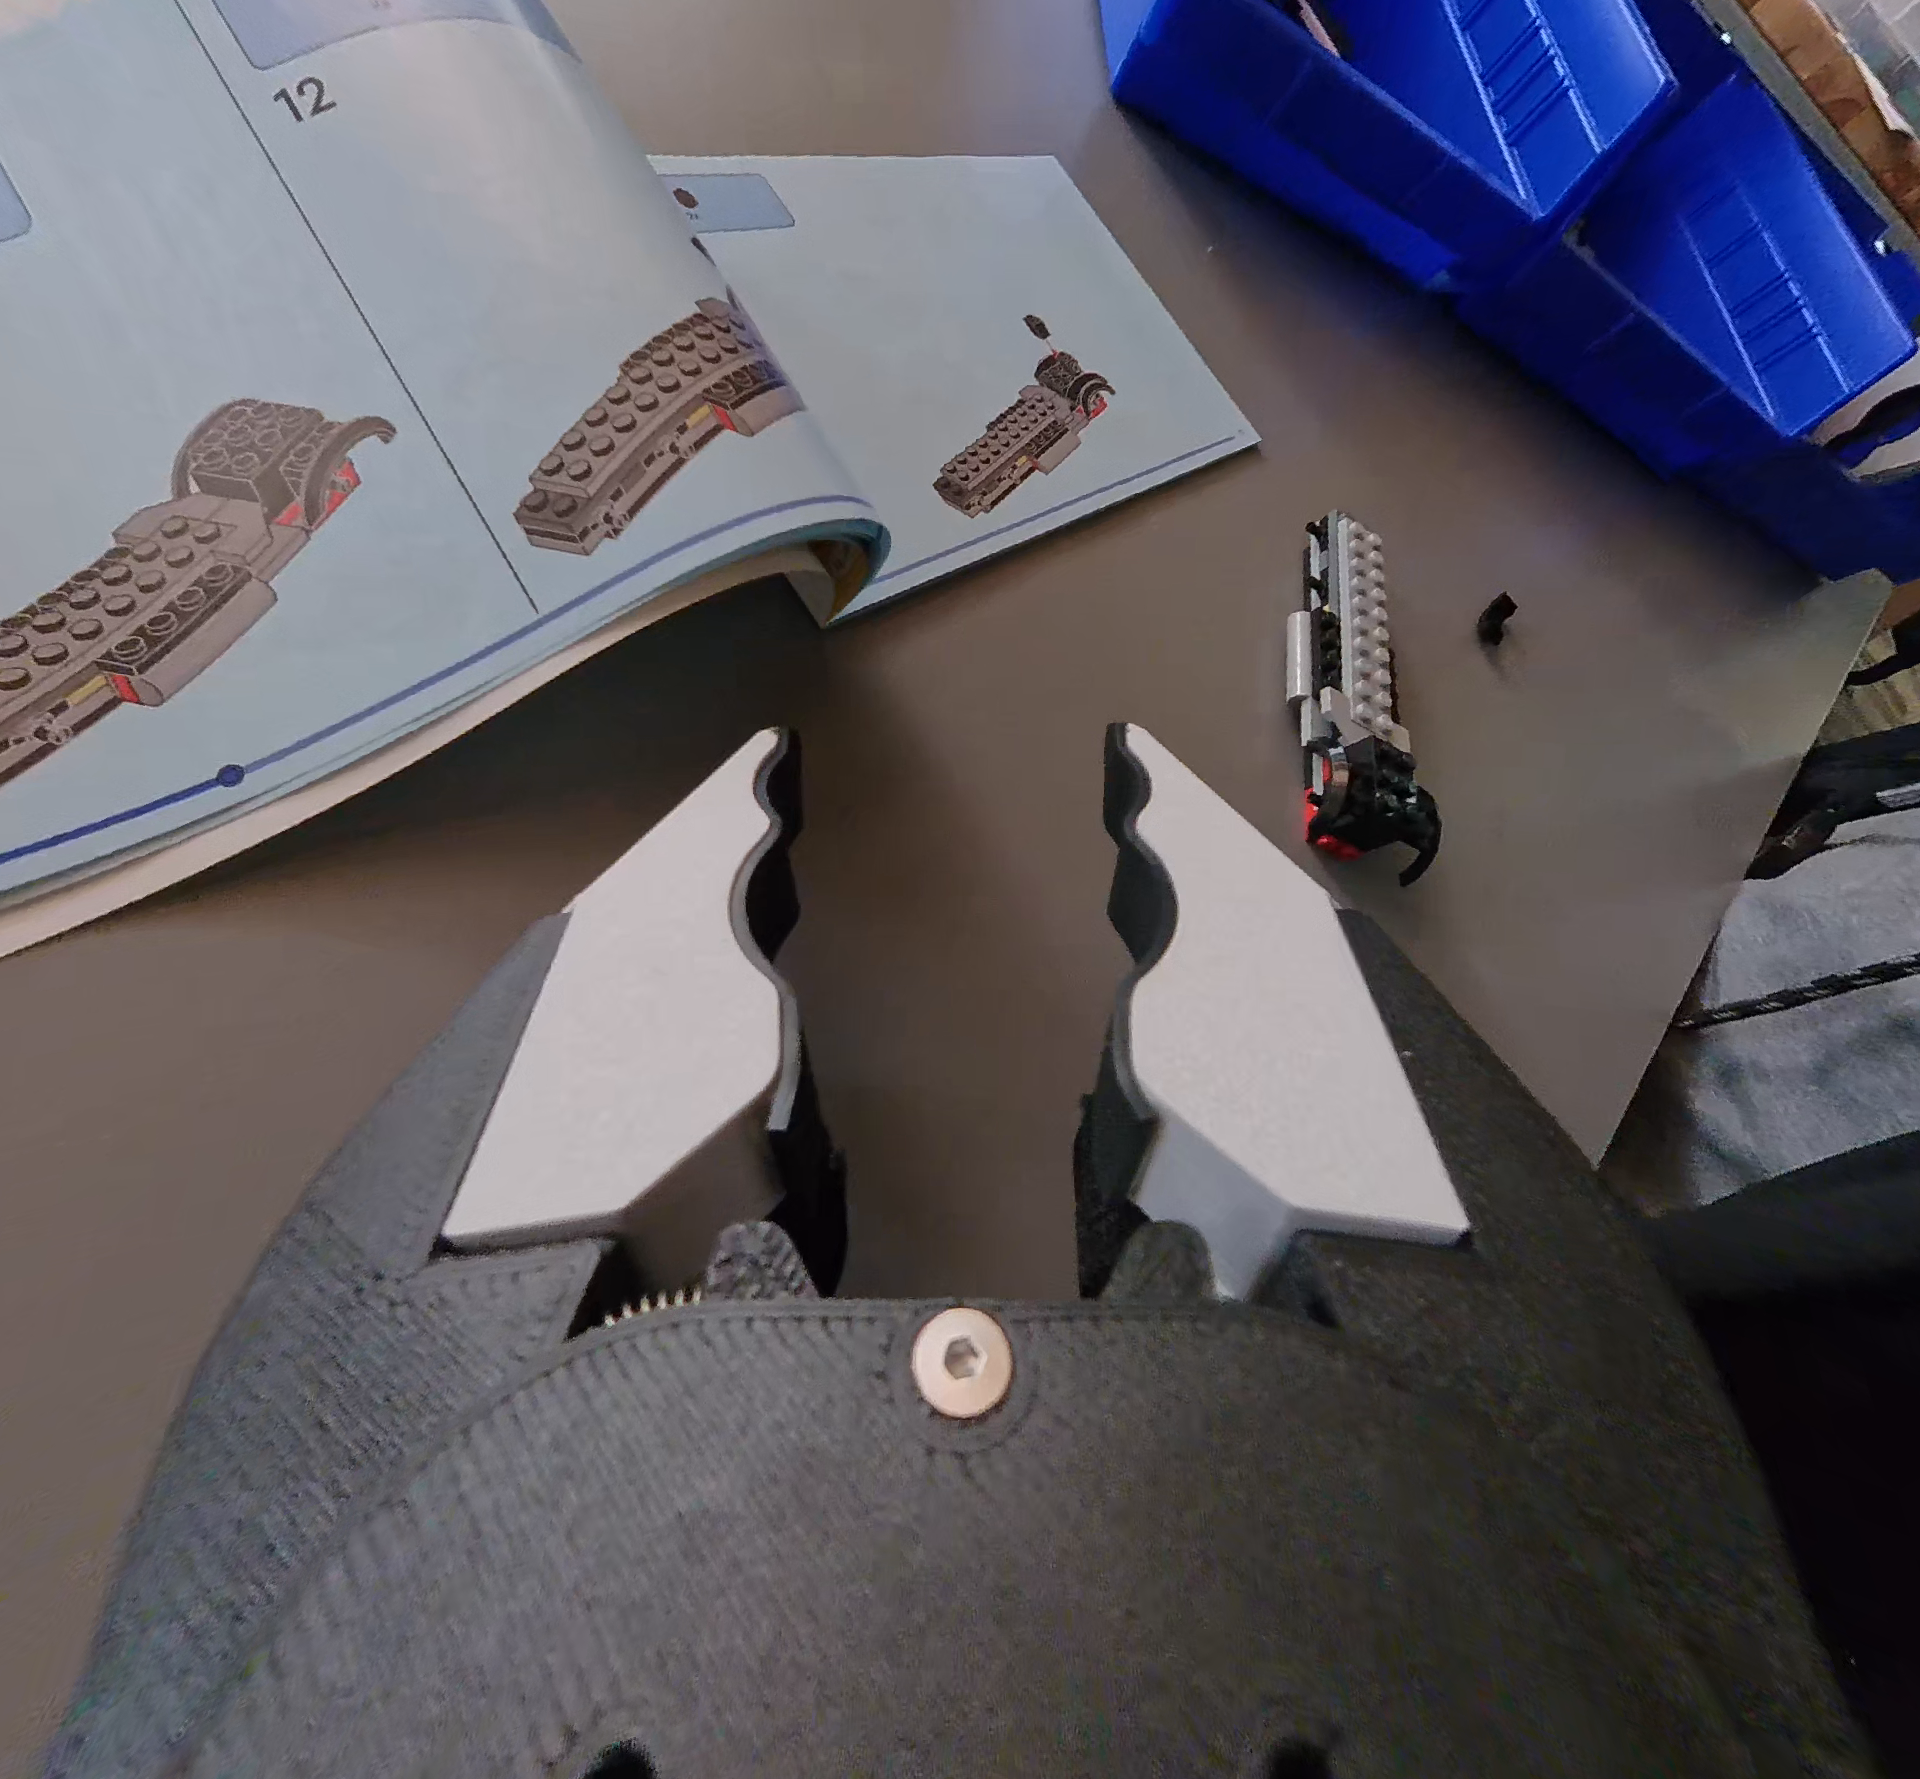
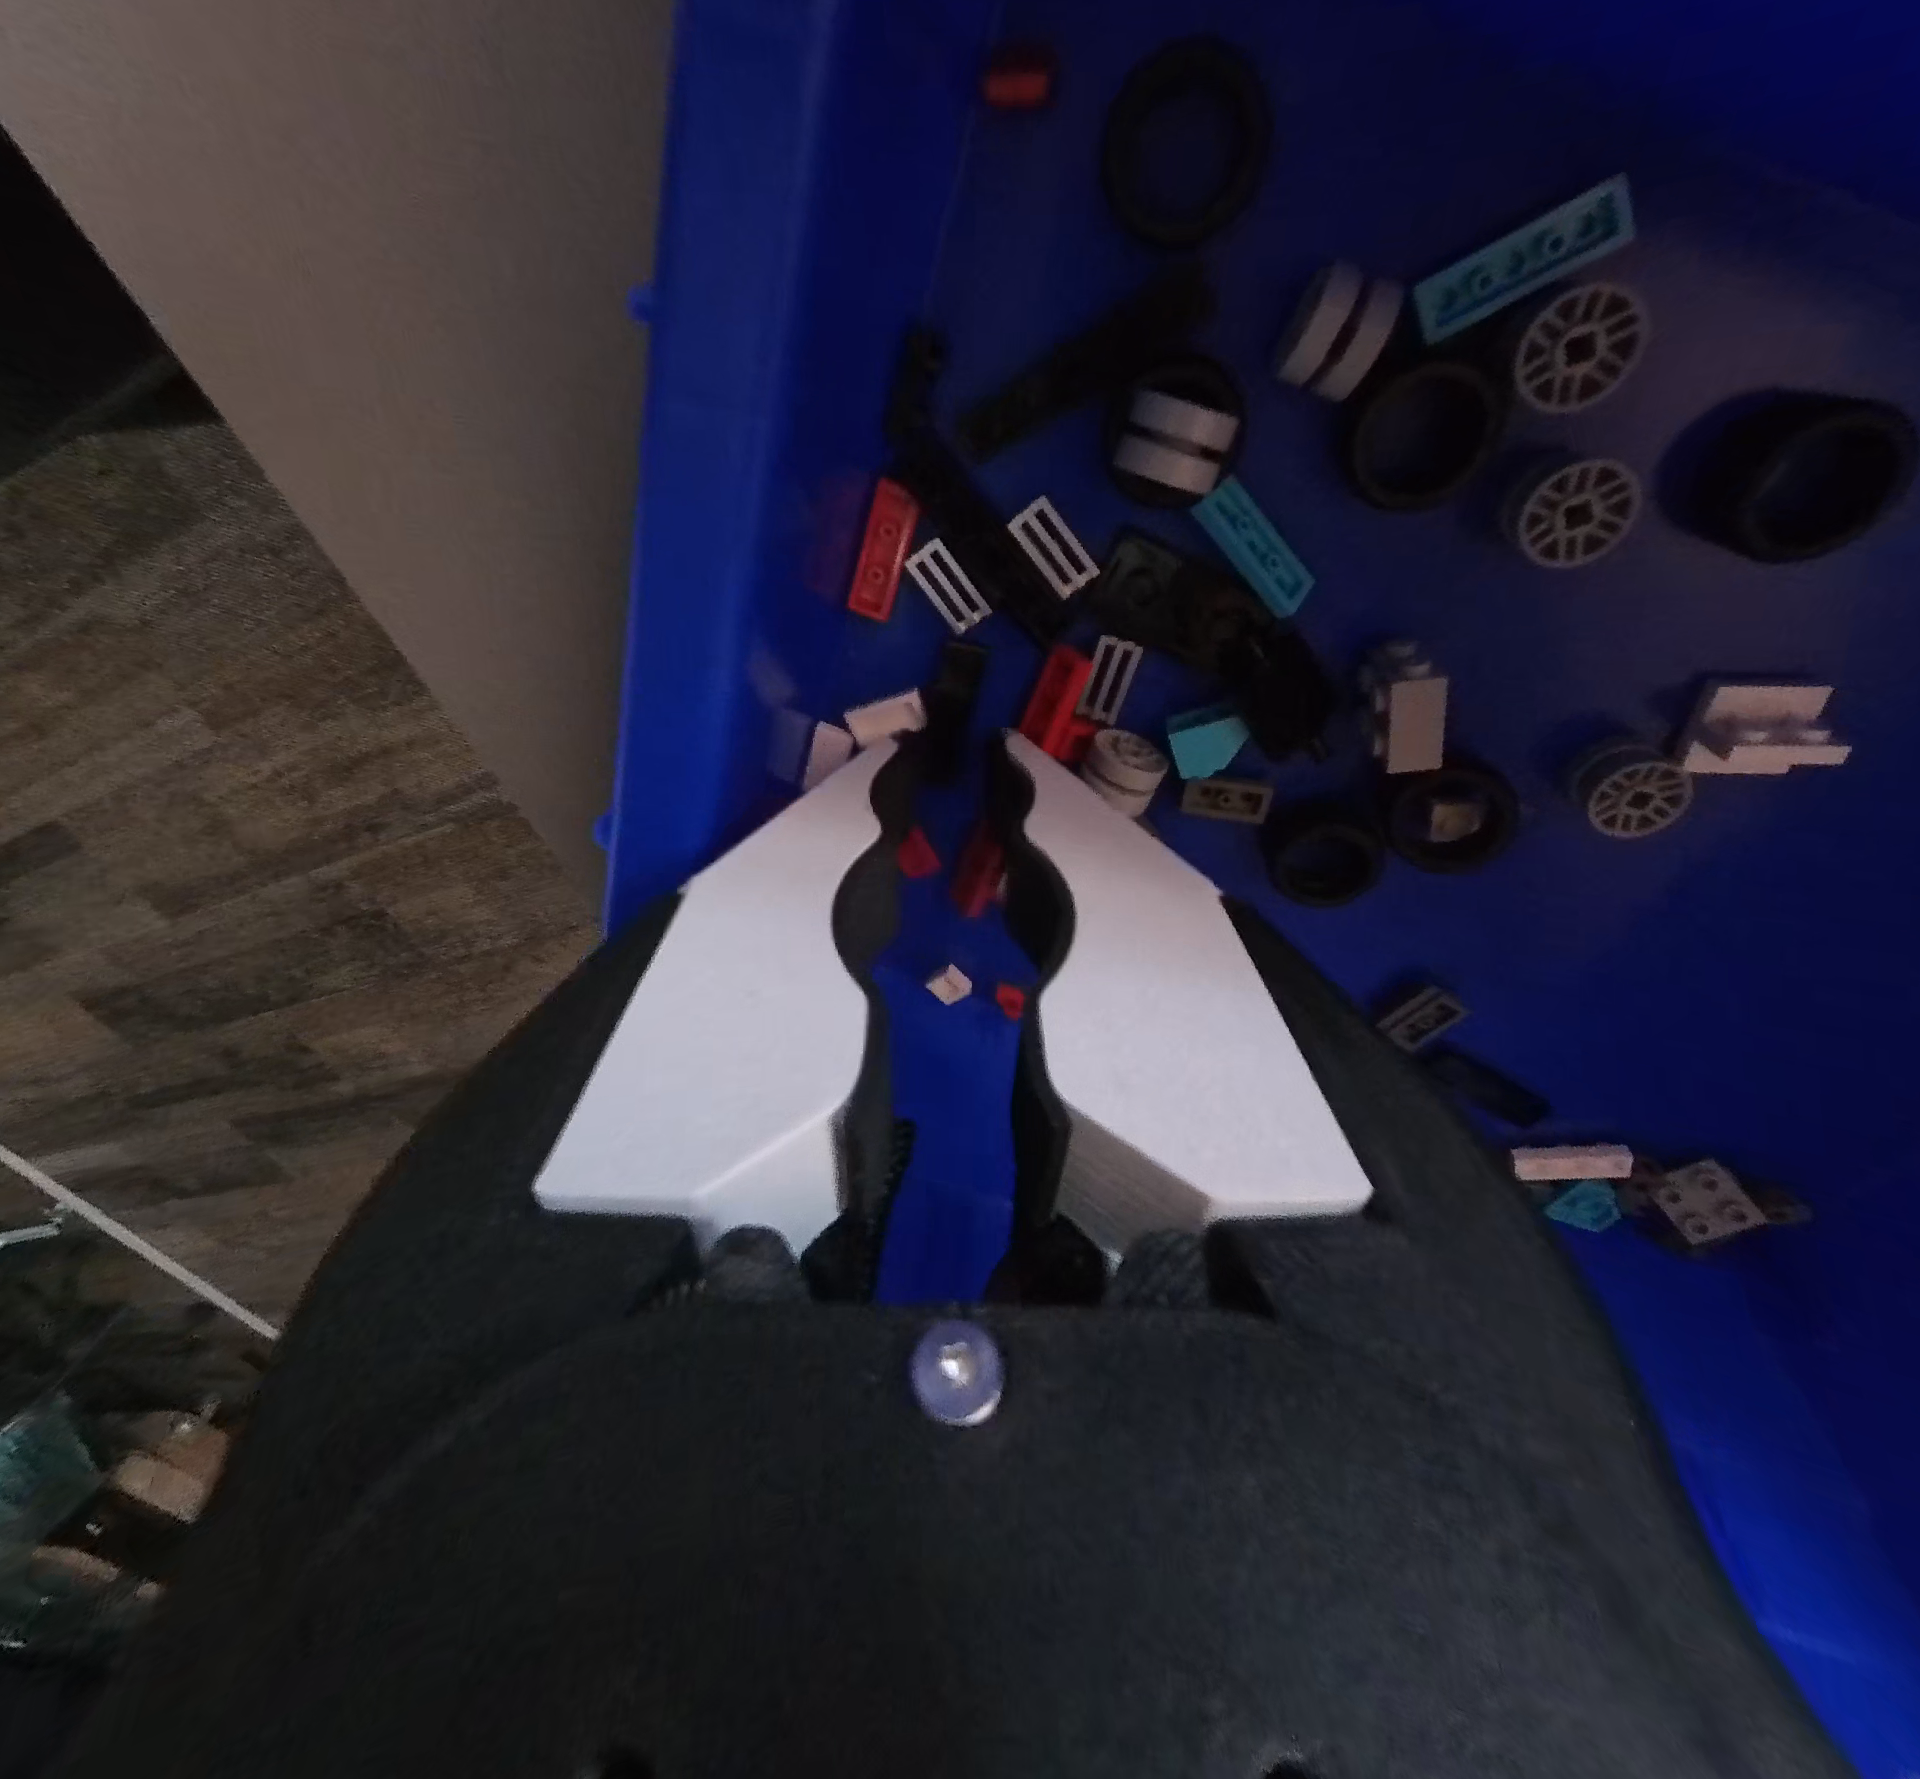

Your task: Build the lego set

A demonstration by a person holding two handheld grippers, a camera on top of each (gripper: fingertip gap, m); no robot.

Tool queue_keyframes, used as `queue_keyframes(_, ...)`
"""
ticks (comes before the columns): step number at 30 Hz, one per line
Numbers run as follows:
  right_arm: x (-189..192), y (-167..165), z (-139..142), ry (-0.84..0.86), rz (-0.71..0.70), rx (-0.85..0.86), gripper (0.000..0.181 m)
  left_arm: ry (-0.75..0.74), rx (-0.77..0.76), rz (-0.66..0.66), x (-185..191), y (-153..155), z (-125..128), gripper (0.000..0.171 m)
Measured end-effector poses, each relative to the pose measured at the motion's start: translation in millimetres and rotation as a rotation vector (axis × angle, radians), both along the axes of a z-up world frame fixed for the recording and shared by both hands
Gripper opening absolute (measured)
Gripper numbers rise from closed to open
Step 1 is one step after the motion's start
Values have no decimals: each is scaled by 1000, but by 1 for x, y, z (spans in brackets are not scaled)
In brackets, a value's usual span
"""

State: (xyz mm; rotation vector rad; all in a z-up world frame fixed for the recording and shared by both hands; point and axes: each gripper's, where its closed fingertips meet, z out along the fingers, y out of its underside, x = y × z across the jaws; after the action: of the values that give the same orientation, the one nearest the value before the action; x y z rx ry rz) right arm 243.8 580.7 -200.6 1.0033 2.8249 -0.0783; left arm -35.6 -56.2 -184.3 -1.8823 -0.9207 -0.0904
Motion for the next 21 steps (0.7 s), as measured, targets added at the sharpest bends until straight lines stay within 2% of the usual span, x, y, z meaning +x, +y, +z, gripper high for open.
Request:
queue_keyframes(9,-5,6,-7,6,12,72,14,4,18,-8,1,0,3,57)
queue_keyframes(15,-7,5,-7,13,-2,59,13,8,27,-10,1,0,4,57)
queue_keyframes(18,-9,4,4,42,-26,55,13,11,41,-10,2,0,6,58)
queue_keyframes(21,-17,-4,30,117,-63,22,13,10,63,-11,2,-1,9,58)
